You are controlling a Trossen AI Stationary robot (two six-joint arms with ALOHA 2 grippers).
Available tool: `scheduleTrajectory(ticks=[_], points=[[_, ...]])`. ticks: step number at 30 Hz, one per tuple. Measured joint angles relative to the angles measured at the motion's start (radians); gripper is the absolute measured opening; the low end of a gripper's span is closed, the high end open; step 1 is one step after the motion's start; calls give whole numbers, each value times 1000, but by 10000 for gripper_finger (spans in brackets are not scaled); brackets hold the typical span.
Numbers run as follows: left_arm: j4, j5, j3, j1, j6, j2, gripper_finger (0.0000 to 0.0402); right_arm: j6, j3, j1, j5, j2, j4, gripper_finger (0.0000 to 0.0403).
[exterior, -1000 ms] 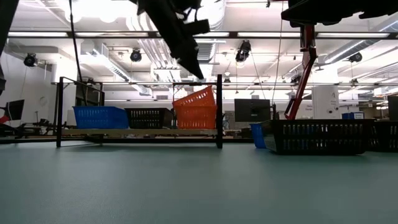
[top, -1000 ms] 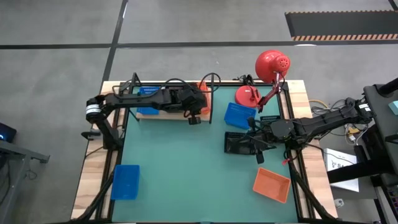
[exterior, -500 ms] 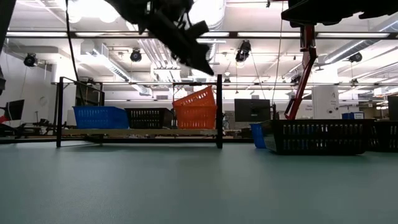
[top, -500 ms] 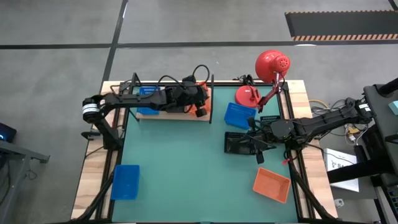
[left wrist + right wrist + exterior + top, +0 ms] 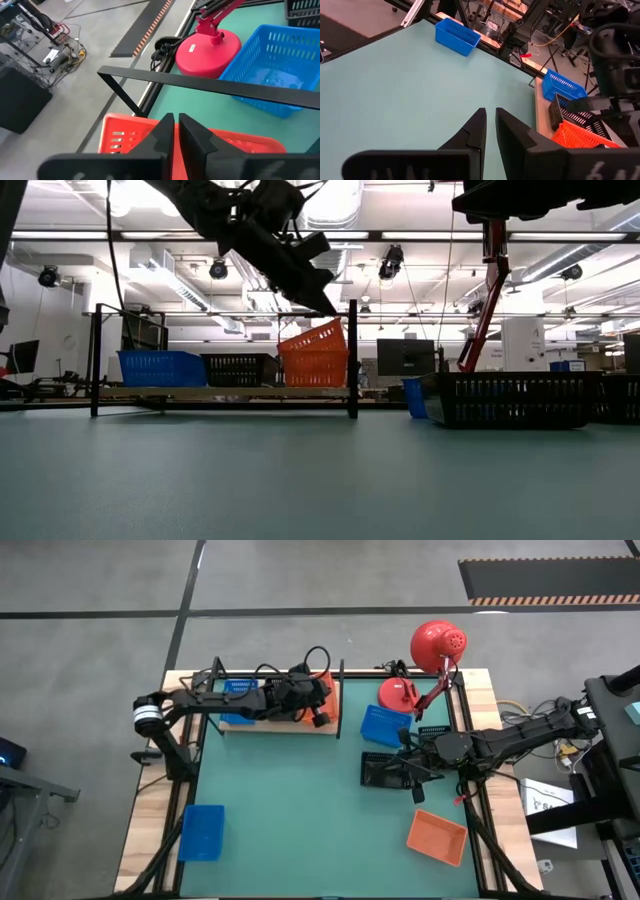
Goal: Stack baskets on shelf by color
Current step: Stack the left orange bin on top of the orange bin on the shelf
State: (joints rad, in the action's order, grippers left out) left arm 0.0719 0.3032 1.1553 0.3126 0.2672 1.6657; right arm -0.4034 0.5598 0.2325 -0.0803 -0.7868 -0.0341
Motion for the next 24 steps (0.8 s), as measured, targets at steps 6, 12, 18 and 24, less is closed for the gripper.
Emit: scheduleTrajectory(ticks=[6, 12, 18, 24], points=[[36, -14, 1, 0, -24, 14, 1, 0, 0, 0, 0, 0, 0, 34], [54, -15, 1, 2, -26, 47, 0, 0, 0, 0, 0, 0, 3, 34], [49, -15, 2, 2, -27, 64, 0, 0, 0, 0, 0, 0, 4, 34], [40, -15, 2, -4, -28, 50, 0, 0, 0, 0, 0, 0, 4, 34]])
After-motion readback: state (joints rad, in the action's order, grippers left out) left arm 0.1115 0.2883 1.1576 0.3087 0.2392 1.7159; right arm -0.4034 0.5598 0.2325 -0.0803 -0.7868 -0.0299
